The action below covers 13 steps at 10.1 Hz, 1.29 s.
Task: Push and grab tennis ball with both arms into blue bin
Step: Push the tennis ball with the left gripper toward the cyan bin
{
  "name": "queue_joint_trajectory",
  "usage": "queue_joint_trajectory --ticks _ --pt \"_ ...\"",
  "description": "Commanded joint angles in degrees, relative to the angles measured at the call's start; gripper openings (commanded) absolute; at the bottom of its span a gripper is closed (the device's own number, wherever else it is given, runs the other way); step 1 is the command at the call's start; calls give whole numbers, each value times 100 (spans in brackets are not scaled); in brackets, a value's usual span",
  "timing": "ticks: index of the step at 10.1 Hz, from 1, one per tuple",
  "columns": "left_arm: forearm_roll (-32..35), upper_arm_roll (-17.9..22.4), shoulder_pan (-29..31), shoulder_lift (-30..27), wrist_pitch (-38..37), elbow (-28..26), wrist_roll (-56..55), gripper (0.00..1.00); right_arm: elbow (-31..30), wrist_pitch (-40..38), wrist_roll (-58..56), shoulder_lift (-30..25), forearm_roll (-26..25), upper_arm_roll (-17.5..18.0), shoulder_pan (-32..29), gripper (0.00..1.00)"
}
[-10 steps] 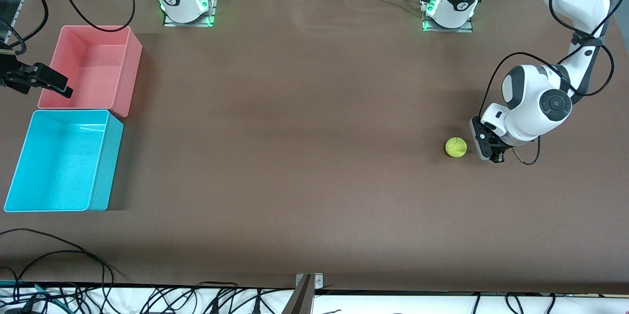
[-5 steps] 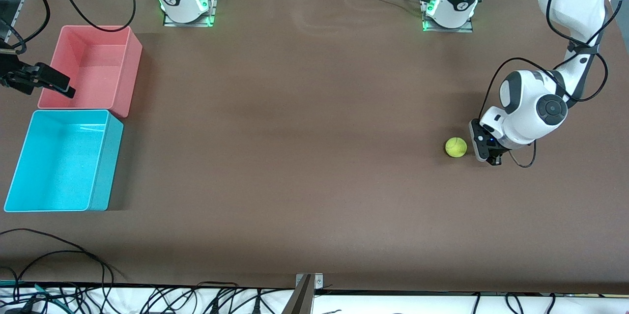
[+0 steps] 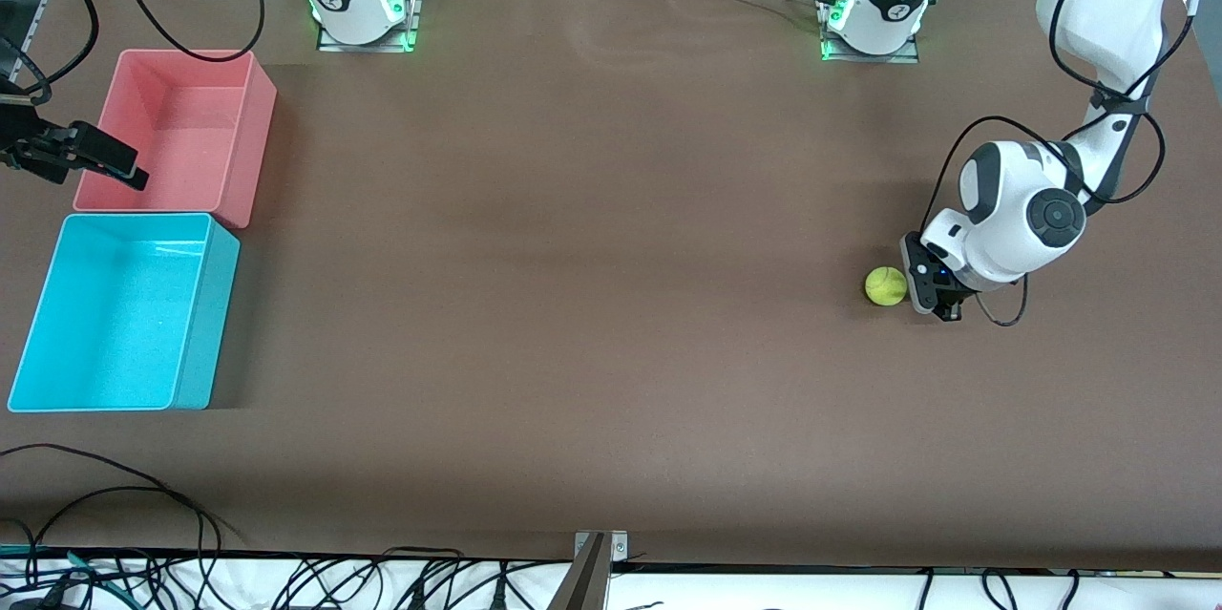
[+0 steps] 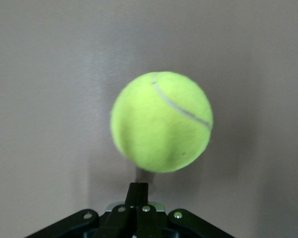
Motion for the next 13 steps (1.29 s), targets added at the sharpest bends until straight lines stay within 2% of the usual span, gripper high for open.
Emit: queue_joint_trajectory --ticks 1,2,3,5,9,11,12,13 --pt "-910 -438 -166 15 38 -253 -430 0 78 -78 7 60 116 1 -26 100" --pt "-1283 -633 -533 84 38 -106 -1408 0 70 -78 15 60 116 1 -35 100" --pt "-1156 -635 -893 181 20 174 -2323 0 69 -78 24 68 116 1 -26 100" --pt "-892 -635 -740 199 3 204 -2298 0 69 -87 7 95 116 1 -26 100" --pt "-874 -609 -598 138 -112 169 -1919 0 69 -87 -11 95 116 1 -35 100" --pt "-874 -600 -405 -115 -399 142 -1919 1 69 -87 -20 104 107 1 -9 100" --pt "-874 -582 -378 -396 -645 142 -1893 19 87 -78 -37 182 116 -8 -35 100" --pt "-874 -478 -378 -668 -961 142 -1893 28 87 -87 -29 183 116 -8 -44 100"
